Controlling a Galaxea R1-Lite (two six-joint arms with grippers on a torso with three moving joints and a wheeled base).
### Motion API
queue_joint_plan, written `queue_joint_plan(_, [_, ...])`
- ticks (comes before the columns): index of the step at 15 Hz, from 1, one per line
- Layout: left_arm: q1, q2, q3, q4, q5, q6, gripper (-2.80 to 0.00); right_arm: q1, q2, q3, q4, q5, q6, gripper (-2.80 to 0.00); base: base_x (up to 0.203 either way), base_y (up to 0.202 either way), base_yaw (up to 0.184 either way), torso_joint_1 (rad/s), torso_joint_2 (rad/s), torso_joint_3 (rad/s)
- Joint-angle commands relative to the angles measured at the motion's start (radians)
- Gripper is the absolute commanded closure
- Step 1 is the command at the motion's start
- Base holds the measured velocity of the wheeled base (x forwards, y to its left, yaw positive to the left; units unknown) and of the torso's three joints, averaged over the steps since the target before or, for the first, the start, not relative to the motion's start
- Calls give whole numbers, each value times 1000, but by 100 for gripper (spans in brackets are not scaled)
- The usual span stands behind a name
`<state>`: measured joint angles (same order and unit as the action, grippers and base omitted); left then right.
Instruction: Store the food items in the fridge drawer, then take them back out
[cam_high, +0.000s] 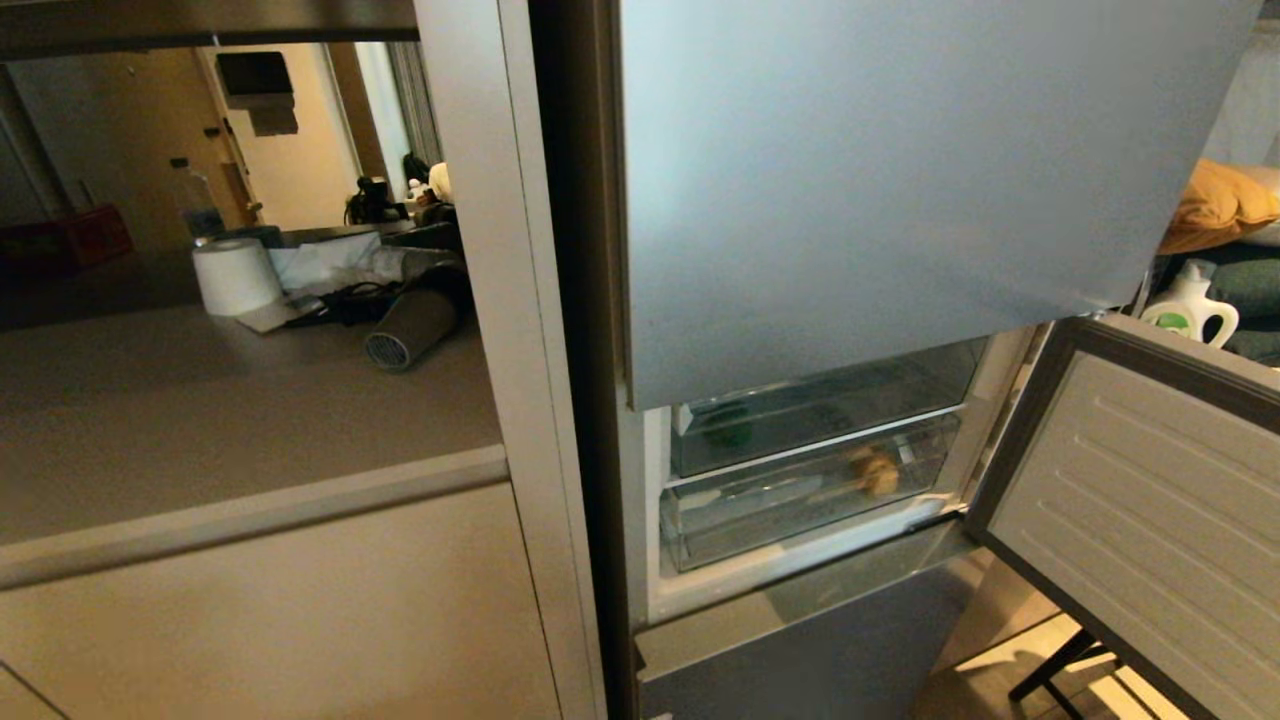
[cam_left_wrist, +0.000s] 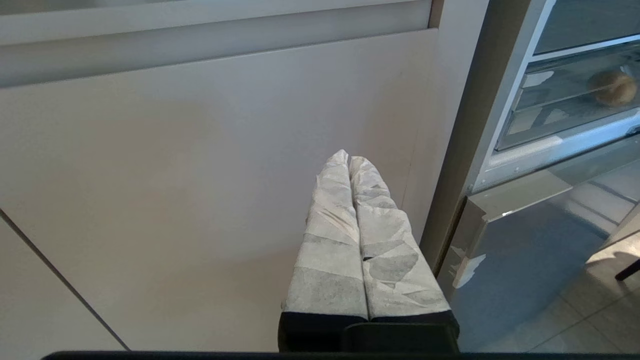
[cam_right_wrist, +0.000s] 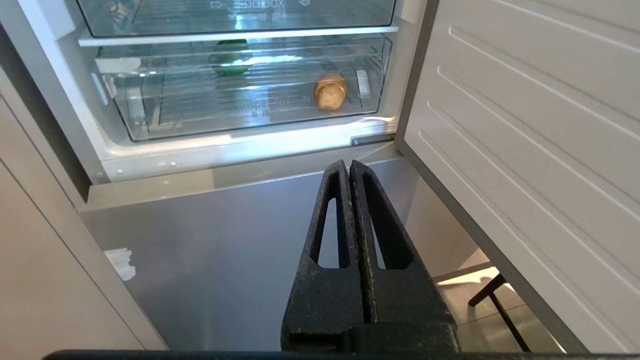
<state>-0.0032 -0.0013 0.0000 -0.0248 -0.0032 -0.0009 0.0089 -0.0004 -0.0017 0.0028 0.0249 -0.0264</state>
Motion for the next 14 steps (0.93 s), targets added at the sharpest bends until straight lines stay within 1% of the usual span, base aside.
queue_joint_plan(1, [0,1,11,-1,0,-1,0,0,2,0,0,1,-3,0,-99,0,2,13,7,3])
queue_joint_plan(12, [-1,1,11,0,0,-1,0,0,2,0,-1,0,8,0,-193,0,2,2,1,2])
queue_joint_plan(14, [0,1,11,-1,0,-1,0,0,2,0,-1,1,5,0,-158,0,-20,-2,-5,-1])
